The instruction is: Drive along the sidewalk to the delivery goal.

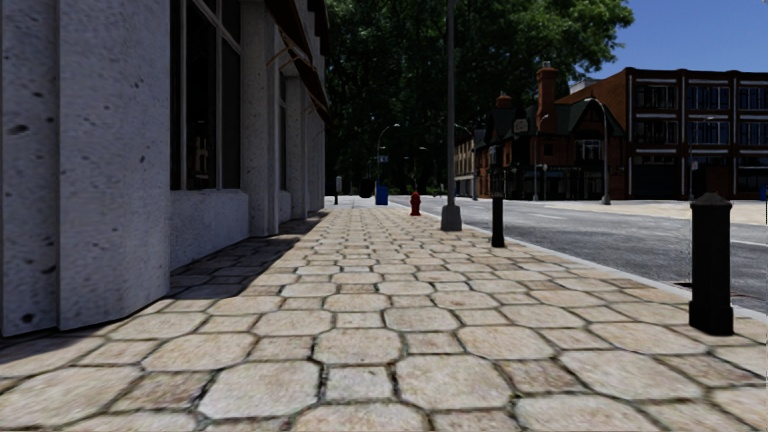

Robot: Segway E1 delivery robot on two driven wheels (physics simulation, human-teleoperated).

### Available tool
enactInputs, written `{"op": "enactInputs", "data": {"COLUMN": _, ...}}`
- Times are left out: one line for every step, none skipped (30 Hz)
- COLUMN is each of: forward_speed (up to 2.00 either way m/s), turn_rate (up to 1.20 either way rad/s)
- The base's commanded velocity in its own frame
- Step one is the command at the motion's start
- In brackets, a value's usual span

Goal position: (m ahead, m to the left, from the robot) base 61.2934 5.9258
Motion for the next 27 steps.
{"op": "enactInputs", "data": {"forward_speed": 2.0, "turn_rate": 0.08}}
{"op": "enactInputs", "data": {"forward_speed": 2.0, "turn_rate": 0.08}}
{"op": "enactInputs", "data": {"forward_speed": 2.0, "turn_rate": 0.0}}
{"op": "enactInputs", "data": {"forward_speed": 2.0, "turn_rate": 0.0}}
{"op": "enactInputs", "data": {"forward_speed": 2.0, "turn_rate": 0.0}}
{"op": "enactInputs", "data": {"forward_speed": 2.0, "turn_rate": 0.0}}
{"op": "enactInputs", "data": {"forward_speed": 2.0, "turn_rate": 0.0}}
{"op": "enactInputs", "data": {"forward_speed": 2.0, "turn_rate": 0.0}}
{"op": "enactInputs", "data": {"forward_speed": 2.0, "turn_rate": 0.0}}
{"op": "enactInputs", "data": {"forward_speed": 2.0, "turn_rate": 0.0}}
{"op": "enactInputs", "data": {"forward_speed": 2.0, "turn_rate": 0.0}}
{"op": "enactInputs", "data": {"forward_speed": 2.0, "turn_rate": 0.0}}
{"op": "enactInputs", "data": {"forward_speed": 2.0, "turn_rate": 0.0}}
{"op": "enactInputs", "data": {"forward_speed": 2.0, "turn_rate": 0.0}}
{"op": "enactInputs", "data": {"forward_speed": 2.0, "turn_rate": 0.0}}
{"op": "enactInputs", "data": {"forward_speed": 2.0, "turn_rate": 0.0}}
{"op": "enactInputs", "data": {"forward_speed": 2.0, "turn_rate": 0.0}}
{"op": "enactInputs", "data": {"forward_speed": 2.0, "turn_rate": 0.0}}
{"op": "enactInputs", "data": {"forward_speed": 2.0, "turn_rate": 0.0}}
{"op": "enactInputs", "data": {"forward_speed": 2.0, "turn_rate": 0.0}}
{"op": "enactInputs", "data": {"forward_speed": 2.0, "turn_rate": 0.0}}
{"op": "enactInputs", "data": {"forward_speed": 2.0, "turn_rate": 0.0}}
{"op": "enactInputs", "data": {"forward_speed": 2.0, "turn_rate": 0.0}}
{"op": "enactInputs", "data": {"forward_speed": 2.0, "turn_rate": 0.0}}
{"op": "enactInputs", "data": {"forward_speed": 2.0, "turn_rate": 0.0}}
{"op": "enactInputs", "data": {"forward_speed": 2.0, "turn_rate": 0.0}}
{"op": "enactInputs", "data": {"forward_speed": 2.0, "turn_rate": 0.0}}
